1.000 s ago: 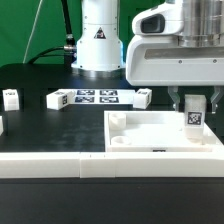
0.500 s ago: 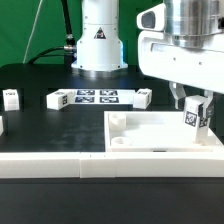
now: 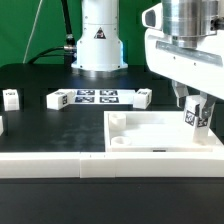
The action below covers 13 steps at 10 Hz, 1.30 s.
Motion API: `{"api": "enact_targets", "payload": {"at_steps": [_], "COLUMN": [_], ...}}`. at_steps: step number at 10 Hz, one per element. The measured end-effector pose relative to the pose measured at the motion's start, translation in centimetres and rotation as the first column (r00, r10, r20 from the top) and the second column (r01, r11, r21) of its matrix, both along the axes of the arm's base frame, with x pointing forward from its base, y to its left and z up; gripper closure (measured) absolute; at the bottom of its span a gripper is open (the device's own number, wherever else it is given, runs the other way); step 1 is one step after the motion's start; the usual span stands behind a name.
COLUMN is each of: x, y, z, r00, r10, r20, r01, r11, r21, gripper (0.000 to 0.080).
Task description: Assemble one leg
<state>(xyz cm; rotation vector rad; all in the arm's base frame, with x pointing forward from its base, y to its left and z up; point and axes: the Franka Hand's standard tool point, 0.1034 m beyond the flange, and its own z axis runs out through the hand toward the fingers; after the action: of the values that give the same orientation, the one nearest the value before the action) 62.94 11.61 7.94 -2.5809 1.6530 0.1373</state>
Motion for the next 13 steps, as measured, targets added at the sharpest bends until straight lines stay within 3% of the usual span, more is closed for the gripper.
{"api": "enact_targets", "payload": {"at_steps": [1, 2, 3, 4, 7, 11, 13], "x": [0.0, -0.1, -0.2, -0.5, -0.7, -0.4, -0.3], "y": [0.1, 0.5, 0.8, 1.2, 1.3, 0.9, 0.9], "z": [0.0, 0.0, 0.0, 0.2, 0.1, -0.1, -0.2], "r00": [0.999, 0.996, 0.973, 0.941, 0.703, 0.338, 0.226], "r10": [0.046, 0.091, 0.232, 0.339, 0.710, 0.935, 0.967], "r20": [0.005, 0.008, 0.017, 0.005, 0.045, 0.108, 0.120], "r01": [-0.046, -0.091, -0.232, -0.339, -0.711, -0.939, -0.971], "r11": [0.999, 0.996, 0.973, 0.941, 0.703, 0.343, 0.234], "r21": [0.002, 0.004, 0.006, 0.012, 0.013, -0.032, -0.055], "gripper": [0.0316, 0.0204, 0.0166, 0.0166, 0.0151, 0.0151, 0.0151]}}
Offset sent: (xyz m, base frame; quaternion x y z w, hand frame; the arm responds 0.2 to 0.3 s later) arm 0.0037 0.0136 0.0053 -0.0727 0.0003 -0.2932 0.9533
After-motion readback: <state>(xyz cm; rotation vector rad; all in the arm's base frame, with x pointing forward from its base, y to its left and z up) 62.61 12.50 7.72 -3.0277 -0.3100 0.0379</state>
